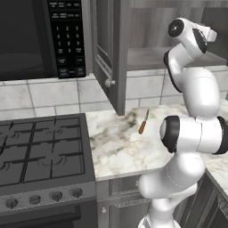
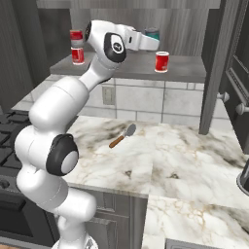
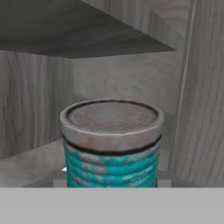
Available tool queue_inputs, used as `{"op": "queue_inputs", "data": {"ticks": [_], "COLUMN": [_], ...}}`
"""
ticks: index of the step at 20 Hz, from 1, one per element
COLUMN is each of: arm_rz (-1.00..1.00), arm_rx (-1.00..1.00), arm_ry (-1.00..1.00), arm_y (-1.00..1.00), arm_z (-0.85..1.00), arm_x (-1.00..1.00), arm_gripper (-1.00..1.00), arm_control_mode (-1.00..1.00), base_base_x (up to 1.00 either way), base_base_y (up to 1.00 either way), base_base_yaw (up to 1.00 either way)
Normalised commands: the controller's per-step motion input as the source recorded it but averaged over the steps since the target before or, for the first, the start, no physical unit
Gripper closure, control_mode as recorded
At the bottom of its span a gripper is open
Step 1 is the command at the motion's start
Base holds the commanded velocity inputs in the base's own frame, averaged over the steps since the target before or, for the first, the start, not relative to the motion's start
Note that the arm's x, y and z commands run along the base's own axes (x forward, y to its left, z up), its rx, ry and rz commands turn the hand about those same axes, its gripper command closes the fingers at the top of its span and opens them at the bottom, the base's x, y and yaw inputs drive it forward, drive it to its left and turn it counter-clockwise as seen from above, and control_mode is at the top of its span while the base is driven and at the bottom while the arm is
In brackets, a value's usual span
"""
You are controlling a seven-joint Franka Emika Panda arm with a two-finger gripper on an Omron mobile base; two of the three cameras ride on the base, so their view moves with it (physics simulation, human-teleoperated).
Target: Stack two cans on top of the other two cans in the cabinet.
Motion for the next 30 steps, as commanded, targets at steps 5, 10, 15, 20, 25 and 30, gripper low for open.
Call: {"op": "queue_inputs", "data": {"ticks": [5,10,15,20,25,30], "arm_rz": [0.00,0.00,0.00,0.00,0.00,0.00], "arm_rx": [0.03,0.01,0.00,0.02,0.04,0.04], "arm_ry": [0.07,0.01,0.00,-0.01,-0.01,0.00], "arm_y": [-0.09,-0.01,0.00,0.00,0.00,0.00], "arm_z": [0.00,-0.03,-0.10,-0.11,-0.09,-0.01], "arm_x": [0.00,0.00,0.02,0.01,0.07,0.10], "arm_gripper": [1.00,1.00,1.00,1.00,1.00,1.00], "arm_control_mode": [-1.00,-1.00,-1.00,-1.00,-1.00,-1.00], "base_base_x": [0.00,0.00,0.00,0.00,0.00,0.00], "base_base_y": [0.00,0.00,0.00,0.00,0.00,0.00], "base_base_yaw": [0.00,0.00,0.00,0.00,0.00,0.00]}}
